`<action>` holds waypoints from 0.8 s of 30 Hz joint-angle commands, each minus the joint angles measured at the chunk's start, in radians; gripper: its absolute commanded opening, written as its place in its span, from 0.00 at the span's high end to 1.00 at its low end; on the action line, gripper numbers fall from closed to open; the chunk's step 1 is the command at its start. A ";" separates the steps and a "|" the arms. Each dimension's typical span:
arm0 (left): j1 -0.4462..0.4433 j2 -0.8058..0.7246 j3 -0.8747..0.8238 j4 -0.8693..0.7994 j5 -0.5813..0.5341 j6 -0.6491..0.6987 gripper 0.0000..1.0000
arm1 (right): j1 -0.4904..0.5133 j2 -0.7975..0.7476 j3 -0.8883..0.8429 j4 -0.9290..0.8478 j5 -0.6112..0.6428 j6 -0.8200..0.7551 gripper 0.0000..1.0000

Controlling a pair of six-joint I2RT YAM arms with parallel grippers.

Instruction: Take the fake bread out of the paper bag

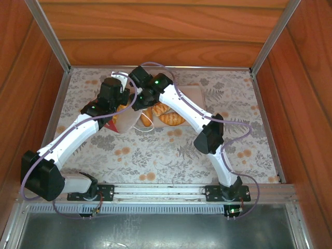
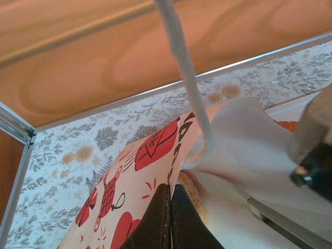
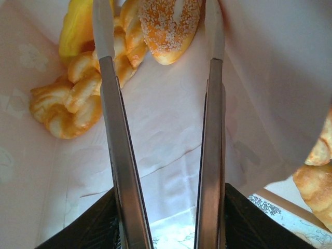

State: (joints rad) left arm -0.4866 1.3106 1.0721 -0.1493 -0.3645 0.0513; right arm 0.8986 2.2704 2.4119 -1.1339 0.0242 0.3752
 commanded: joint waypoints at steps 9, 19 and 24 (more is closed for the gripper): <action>-0.007 0.008 0.014 0.026 0.013 -0.002 1.00 | 0.011 0.079 0.093 -0.054 -0.004 -0.009 0.49; -0.007 0.009 0.014 0.030 0.024 -0.001 1.00 | 0.014 0.115 0.104 -0.053 -0.003 -0.028 0.50; -0.007 0.010 0.007 0.036 0.025 -0.006 1.00 | 0.022 0.127 0.108 -0.034 -0.036 -0.050 0.52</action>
State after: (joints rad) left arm -0.4831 1.3106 1.0721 -0.1493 -0.3702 0.0242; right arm 0.8963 2.3619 2.4924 -1.1873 0.0147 0.3485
